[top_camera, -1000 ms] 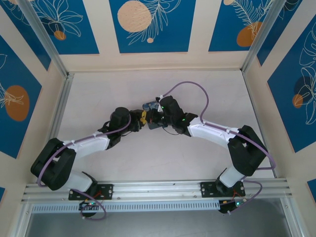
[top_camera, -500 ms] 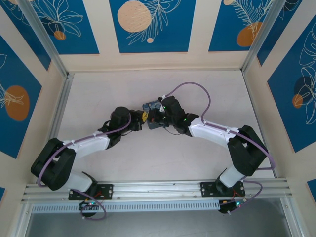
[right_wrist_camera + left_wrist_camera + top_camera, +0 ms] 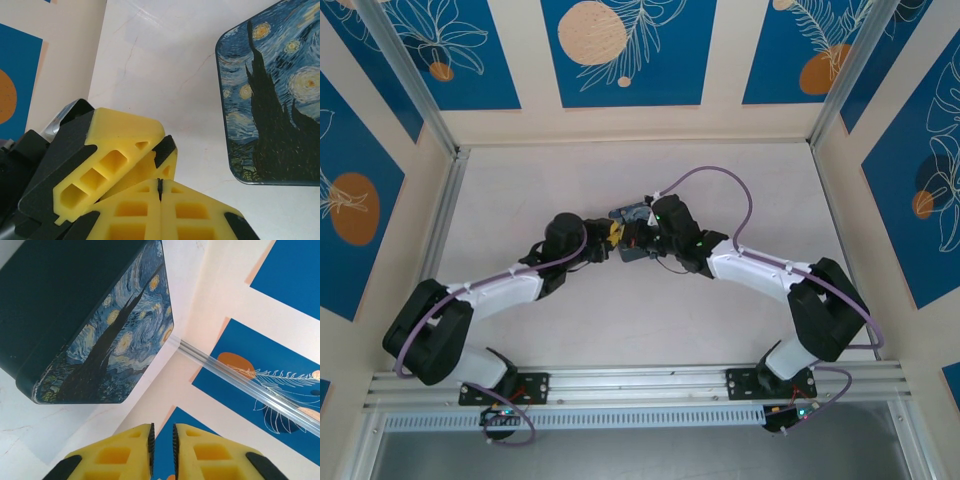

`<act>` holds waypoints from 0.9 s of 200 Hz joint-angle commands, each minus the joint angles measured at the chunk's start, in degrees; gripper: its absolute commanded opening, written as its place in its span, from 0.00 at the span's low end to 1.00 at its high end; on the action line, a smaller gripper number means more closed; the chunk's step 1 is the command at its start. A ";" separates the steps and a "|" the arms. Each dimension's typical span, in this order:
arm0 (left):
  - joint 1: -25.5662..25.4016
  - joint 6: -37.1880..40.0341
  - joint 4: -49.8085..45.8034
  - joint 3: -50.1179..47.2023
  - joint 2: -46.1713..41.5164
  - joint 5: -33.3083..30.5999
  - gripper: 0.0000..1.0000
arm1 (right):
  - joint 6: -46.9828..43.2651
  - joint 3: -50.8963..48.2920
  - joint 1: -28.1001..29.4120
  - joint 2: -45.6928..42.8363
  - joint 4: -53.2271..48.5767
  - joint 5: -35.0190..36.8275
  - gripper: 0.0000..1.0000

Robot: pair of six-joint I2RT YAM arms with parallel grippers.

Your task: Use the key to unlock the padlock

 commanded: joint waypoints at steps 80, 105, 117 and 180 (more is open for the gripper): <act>-1.12 2.75 -0.41 2.92 1.74 0.87 0.00 | 0.12 -1.55 -0.67 -3.11 -0.80 0.95 0.00; -1.14 6.81 -1.51 4.13 1.52 0.91 0.00 | 0.27 -2.32 -0.85 -4.61 -1.57 1.32 0.00; -1.17 10.05 -2.03 5.05 1.44 1.02 0.00 | 0.46 -3.12 -1.16 -5.99 -2.46 1.59 0.16; -0.90 35.33 -3.95 12.99 4.22 6.27 0.00 | 3.41 -10.65 -7.37 -17.86 -3.98 -3.67 0.47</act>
